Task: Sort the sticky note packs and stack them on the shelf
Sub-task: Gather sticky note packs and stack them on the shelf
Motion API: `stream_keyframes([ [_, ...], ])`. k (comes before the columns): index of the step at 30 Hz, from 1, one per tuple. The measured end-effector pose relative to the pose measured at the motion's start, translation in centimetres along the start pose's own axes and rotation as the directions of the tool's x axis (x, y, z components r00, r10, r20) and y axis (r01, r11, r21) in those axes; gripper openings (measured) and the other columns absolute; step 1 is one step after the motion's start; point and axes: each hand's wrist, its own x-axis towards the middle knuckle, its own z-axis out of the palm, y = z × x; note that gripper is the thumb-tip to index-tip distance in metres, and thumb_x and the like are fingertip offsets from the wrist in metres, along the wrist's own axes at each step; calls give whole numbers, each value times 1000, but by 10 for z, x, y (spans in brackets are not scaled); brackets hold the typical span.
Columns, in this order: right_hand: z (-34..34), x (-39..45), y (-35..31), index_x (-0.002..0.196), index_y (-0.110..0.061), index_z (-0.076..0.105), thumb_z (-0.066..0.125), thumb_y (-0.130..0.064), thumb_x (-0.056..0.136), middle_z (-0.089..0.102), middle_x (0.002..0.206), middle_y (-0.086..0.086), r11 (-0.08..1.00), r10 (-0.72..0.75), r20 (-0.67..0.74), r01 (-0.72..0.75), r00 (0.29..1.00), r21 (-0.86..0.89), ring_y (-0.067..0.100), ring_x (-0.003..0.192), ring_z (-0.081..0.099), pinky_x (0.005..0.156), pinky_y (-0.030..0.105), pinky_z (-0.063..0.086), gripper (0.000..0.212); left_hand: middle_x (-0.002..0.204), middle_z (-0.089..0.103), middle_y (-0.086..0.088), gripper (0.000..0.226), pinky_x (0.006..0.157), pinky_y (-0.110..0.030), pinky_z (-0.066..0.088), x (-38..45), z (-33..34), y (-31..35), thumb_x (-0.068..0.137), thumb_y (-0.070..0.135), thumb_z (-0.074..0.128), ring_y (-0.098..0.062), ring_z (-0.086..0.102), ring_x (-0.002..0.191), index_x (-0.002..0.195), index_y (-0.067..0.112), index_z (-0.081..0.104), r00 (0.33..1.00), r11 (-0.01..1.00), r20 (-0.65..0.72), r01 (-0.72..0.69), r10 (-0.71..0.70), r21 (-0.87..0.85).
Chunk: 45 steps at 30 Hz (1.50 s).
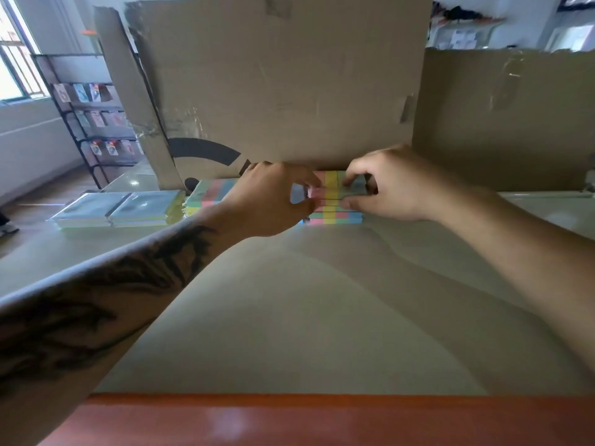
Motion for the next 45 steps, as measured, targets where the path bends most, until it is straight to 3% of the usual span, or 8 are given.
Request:
stream_keyframes([
  [12, 7, -3, 2, 106, -44, 66, 71, -59, 73, 72, 104, -4, 973, 108, 24, -111, 994, 204, 22, 94, 67, 88, 45, 56, 37, 101, 63, 13, 29, 77, -26, 37, -5, -3, 4, 94, 44, 68, -15, 54, 86, 121, 36, 69, 1000, 1000, -25, -19, 19, 21],
  [17, 2, -4, 8, 121, -28, 67, 78, -37, 87, 65, 120, -2, 981, 17, 74, -31, 997, 190, 20, 107, 61, 96, 40, 51, 36, 122, 66, 10, 35, 87, -31, 41, -4, -14, 20, 93, 45, 68, -16, 57, 100, 126, 36, 64, 999, 992, 49, 10, -16, 128],
  [21, -36, -24, 38, 127, -27, 65, 69, -36, 96, 60, 123, -10, 984, 4, 62, -15, 998, 178, 10, 108, 54, 86, 26, 39, 33, 127, 67, 11, 39, 96, -35, 44, -2, -25, 50, 88, 52, 70, -20, 61, 111, 126, 41, 63, 1000, 978, 8, 14, -16, 207],
  [26, -95, -93, 123, 117, -35, 69, 64, -37, 99, 59, 106, -14, 998, 59, 95, -61, 994, 12, 12, 100, 55, 81, 28, 38, 19, 116, 67, 14, 32, 93, -36, 46, 13, -2, 143, 87, 53, 67, -21, 62, 109, 116, 41, 68, 999, 988, -32, -13, 18, 154],
  [31, -154, -171, 226, 106, -40, 69, 62, -40, 99, 60, 91, -25, 990, 125, 110, -116, 986, -82, 14, 111, 60, 105, 40, 41, 10, 116, 66, 11, 36, 101, -39, 45, 47, 48, 263, 88, 57, 67, -22, 62, 112, 120, 43, 65, 998, 990, -7, -54, 55, 129],
  [34, -185, -211, 283, 103, -35, 70, 64, -32, 99, 66, 102, -13, 990, 129, 131, -121, 983, -71, 3, 99, 61, 83, 29, 46, 8, 133, 63, 15, 42, 107, -43, 45, 73, 76, 330, 89, 63, 63, -17, 59, 121, 127, 45, 61, 993, 991, 73, -97, 90, 90],
  [37, -203, -246, 332, 108, -32, 72, 65, -33, 99, 64, 93, -22, 983, 169, 150, -155, 974, -101, -5, 81, 55, 68, 22, 39, 12, 127, 66, 15, 45, 101, -41, 49, 99, 109, 387, 83, 70, 61, -17, 61, 117, 122, 46, 62, 988, 996, 120, -94, 93, 3],
  [45, -210, -310, 405, 119, -38, 68, 68, -38, 95, 60, 101, -22, 961, 274, 282, -248, 919, -126, 6, 91, 59, 80, 30, 46, 24, 125, 59, 19, 76, 98, -37, 48, 122, 173, 502, 66, 88, 55, -11, 57, 117, 127, 45, 58, 955, 984, 285, -35, 84, -175],
])
